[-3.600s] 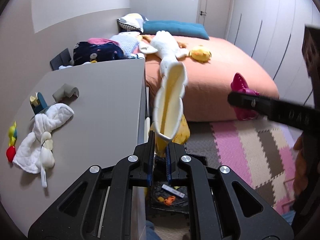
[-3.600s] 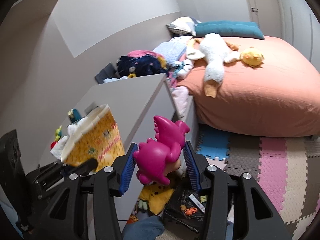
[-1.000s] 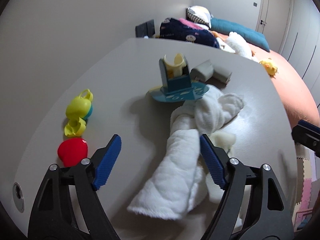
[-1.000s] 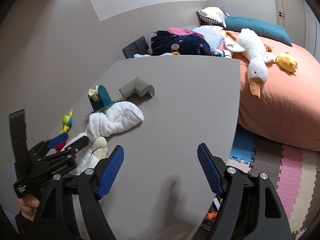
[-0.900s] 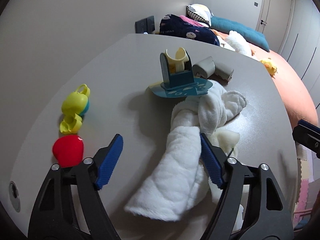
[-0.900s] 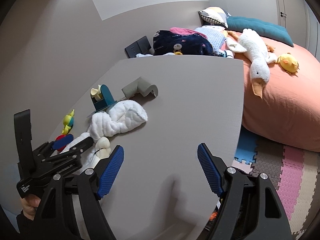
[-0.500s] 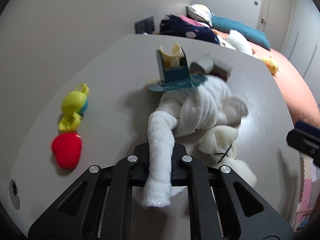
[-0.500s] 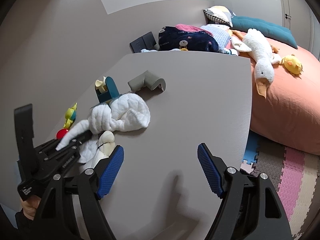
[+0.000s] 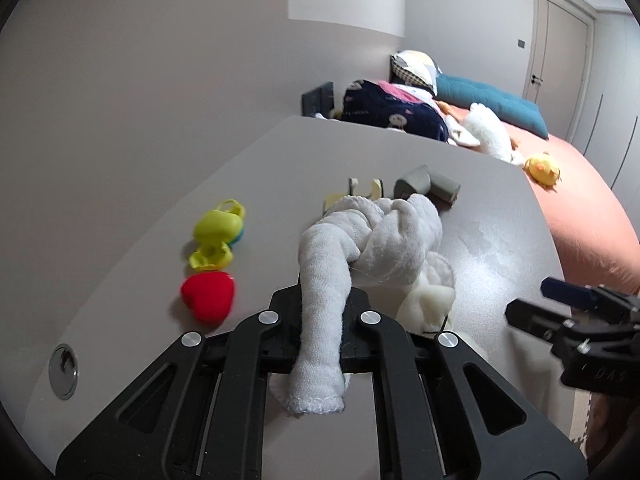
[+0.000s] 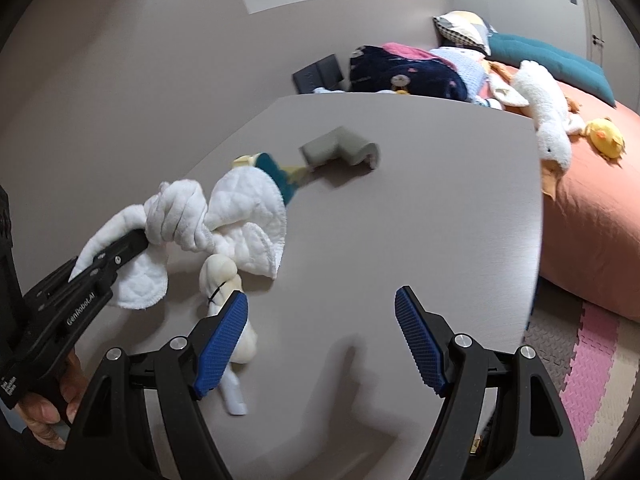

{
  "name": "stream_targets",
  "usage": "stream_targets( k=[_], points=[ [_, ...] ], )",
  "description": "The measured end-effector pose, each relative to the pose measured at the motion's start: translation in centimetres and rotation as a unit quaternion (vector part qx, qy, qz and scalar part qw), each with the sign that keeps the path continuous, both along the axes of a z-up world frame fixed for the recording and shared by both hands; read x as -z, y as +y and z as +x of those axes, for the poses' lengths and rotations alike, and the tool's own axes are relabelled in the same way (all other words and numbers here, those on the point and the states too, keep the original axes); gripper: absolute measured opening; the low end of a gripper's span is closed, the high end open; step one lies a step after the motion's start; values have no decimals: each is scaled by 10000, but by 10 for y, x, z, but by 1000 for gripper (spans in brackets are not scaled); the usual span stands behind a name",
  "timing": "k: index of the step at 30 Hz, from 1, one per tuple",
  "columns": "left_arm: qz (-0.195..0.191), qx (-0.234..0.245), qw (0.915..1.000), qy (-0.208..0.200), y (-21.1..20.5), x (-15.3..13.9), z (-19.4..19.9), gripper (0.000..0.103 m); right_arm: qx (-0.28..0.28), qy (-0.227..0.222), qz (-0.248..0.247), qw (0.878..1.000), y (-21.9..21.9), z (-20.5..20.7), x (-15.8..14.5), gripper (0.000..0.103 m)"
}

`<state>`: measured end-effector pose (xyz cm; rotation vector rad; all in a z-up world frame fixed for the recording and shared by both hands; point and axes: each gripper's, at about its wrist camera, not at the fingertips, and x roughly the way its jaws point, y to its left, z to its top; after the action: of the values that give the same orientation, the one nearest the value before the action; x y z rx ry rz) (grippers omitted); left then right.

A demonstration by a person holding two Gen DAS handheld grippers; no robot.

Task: Collect trash
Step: 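Grasp the white towel with the left tool while the right tool grasps the white toy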

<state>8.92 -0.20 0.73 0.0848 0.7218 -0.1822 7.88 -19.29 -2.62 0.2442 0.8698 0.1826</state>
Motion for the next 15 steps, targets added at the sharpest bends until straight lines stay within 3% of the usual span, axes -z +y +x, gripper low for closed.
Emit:
stream_targets(
  k=[15],
  points=[
    [-415,-650,9957,-508,58,-39,-24,8,-1016,116,-344,9942,78,1,11,77]
  ],
)
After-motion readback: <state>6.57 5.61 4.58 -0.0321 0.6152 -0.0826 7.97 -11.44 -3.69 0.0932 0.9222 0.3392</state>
